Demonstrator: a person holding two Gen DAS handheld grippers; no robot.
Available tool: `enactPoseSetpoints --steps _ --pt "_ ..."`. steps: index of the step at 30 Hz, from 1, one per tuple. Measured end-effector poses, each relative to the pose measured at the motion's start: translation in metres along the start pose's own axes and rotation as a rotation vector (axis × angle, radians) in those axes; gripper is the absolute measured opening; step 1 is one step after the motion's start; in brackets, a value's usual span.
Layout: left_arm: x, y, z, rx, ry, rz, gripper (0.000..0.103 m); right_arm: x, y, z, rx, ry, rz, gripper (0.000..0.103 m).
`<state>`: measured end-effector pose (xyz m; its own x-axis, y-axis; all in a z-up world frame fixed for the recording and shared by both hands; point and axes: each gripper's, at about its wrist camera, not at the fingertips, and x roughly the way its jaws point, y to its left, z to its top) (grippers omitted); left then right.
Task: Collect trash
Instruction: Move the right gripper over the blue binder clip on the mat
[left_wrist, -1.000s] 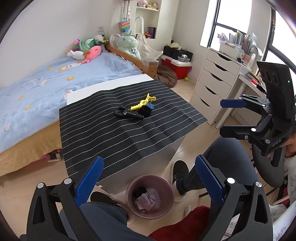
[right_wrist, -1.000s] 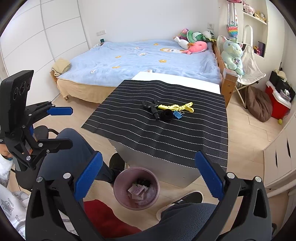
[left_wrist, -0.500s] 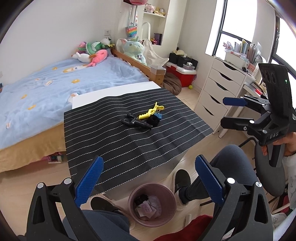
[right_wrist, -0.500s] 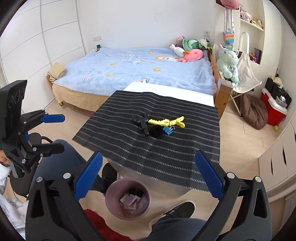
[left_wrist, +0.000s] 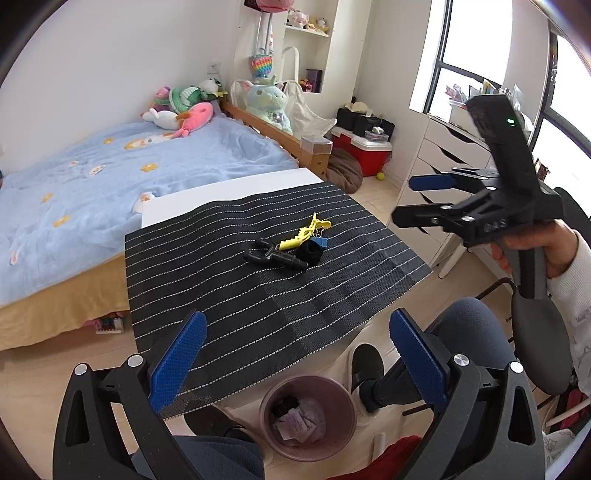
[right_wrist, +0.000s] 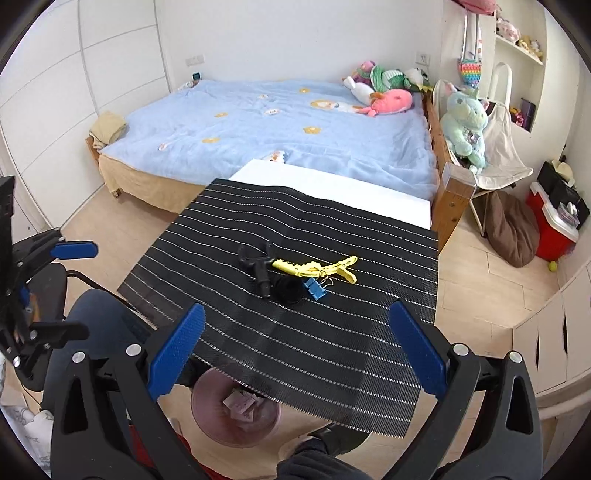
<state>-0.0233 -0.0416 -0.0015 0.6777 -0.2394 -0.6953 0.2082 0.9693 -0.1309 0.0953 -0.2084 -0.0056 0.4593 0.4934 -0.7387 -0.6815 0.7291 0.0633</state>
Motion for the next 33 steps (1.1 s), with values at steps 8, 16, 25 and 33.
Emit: enactPoseSetpoints --steps 8,16,25,33 --pt "0.005 0.003 0.002 0.002 0.009 -0.001 0.095 0.041 -0.024 0.022 0.025 0.064 0.007 0.098" --pt "0.008 0.008 0.001 -0.006 0.014 0.009 0.095 0.09 -0.049 0.033 0.114 0.164 0.111 0.08" --pt "0.011 0.011 -0.001 -0.016 0.024 0.014 0.095 0.129 -0.061 0.026 0.218 0.254 0.221 0.054" --pt "0.014 0.012 -0.001 -0.019 0.031 0.014 0.095 0.141 -0.066 0.018 0.256 0.272 0.259 0.034"
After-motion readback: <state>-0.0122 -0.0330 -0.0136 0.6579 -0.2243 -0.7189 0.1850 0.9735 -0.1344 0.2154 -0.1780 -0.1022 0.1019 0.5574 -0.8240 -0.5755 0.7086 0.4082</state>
